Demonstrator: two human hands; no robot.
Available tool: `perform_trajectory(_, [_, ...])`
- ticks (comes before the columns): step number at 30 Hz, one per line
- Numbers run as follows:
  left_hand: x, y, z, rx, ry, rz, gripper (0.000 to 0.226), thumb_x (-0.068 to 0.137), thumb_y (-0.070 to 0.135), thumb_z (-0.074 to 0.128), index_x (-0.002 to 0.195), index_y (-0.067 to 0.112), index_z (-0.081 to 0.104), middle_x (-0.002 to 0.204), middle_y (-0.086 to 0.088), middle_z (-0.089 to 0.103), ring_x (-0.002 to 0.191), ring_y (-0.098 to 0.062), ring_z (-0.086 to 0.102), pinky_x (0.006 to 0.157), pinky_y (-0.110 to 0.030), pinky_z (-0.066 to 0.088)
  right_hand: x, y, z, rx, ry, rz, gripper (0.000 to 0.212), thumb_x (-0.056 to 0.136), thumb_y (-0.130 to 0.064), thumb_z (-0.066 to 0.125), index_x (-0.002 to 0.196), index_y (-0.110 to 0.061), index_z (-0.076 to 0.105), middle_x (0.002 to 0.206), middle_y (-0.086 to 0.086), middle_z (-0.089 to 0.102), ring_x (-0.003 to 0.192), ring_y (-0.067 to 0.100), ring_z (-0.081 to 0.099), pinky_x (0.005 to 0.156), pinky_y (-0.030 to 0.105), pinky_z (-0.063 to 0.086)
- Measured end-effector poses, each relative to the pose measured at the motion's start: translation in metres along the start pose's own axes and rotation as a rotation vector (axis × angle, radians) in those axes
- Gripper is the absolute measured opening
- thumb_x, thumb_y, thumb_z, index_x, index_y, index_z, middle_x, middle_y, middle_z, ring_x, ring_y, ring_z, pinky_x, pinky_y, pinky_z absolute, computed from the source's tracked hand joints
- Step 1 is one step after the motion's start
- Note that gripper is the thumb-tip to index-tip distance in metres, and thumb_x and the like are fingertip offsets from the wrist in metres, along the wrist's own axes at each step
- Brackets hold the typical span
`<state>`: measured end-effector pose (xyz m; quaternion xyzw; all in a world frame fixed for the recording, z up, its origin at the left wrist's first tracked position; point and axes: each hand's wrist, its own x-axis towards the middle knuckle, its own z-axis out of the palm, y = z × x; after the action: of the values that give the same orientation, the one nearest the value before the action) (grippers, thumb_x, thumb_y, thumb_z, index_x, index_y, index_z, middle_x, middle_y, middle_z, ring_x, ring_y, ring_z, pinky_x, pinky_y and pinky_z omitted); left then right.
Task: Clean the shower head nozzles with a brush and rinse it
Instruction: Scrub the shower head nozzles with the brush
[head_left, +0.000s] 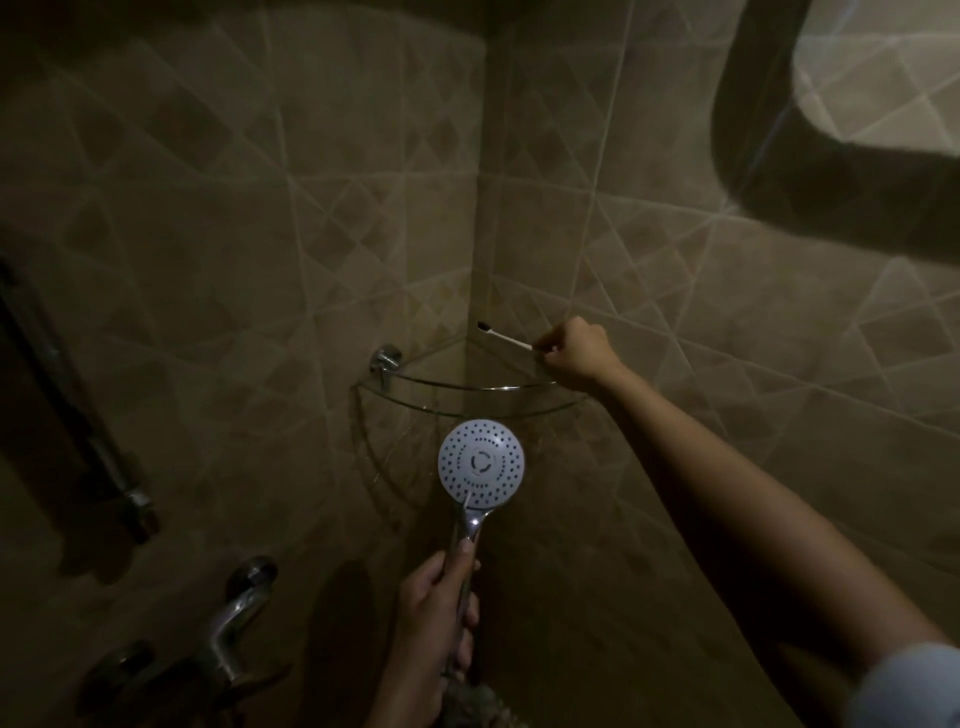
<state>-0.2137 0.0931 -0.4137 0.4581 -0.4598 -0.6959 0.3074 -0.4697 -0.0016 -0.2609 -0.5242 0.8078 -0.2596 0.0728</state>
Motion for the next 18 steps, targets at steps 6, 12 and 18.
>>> perform_trajectory(6, [0.014, 0.001, -0.007, -0.022, -0.010, -0.055, 0.039, 0.097, 0.047, 0.055, 0.099, 0.010, 0.068, 0.050, -0.003, 0.050, 0.034, -0.014, 0.038, 0.035, -0.017, 0.026, 0.036, -0.012, 0.036, -0.164, -0.012, 0.016, 0.019, 0.093, -0.019, 0.062, 0.100, -0.006, 0.074, 0.102, 0.015, 0.073, 0.096, 0.029, 0.068, 0.086, 0.040, 0.059])
perform_trajectory(12, [0.023, -0.004, -0.014, 0.007, -0.027, -0.075, 0.040, 0.096, 0.049, 0.056, 0.099, 0.012, 0.069, 0.051, -0.004, 0.052, 0.033, -0.015, 0.040, 0.035, -0.018, 0.028, 0.048, -0.015, 0.060, -0.284, -0.077, 0.030, 0.012, 0.093, -0.015, 0.061, 0.096, -0.007, 0.069, 0.094, 0.014, 0.071, 0.086, 0.027, 0.069, 0.077, 0.039, 0.060])
perform_trajectory(18, [0.031, -0.006, -0.018, 0.008, -0.043, -0.095, 0.043, 0.093, 0.052, 0.058, 0.097, 0.010, 0.069, 0.054, -0.008, 0.053, 0.033, -0.018, 0.041, 0.039, -0.019, 0.028, 0.053, -0.023, 0.060, -0.393, -0.109, 0.050, 0.021, 0.093, -0.014, 0.060, 0.111, -0.004, 0.064, 0.111, 0.018, 0.066, 0.104, 0.035, 0.064, 0.079, 0.039, 0.051])
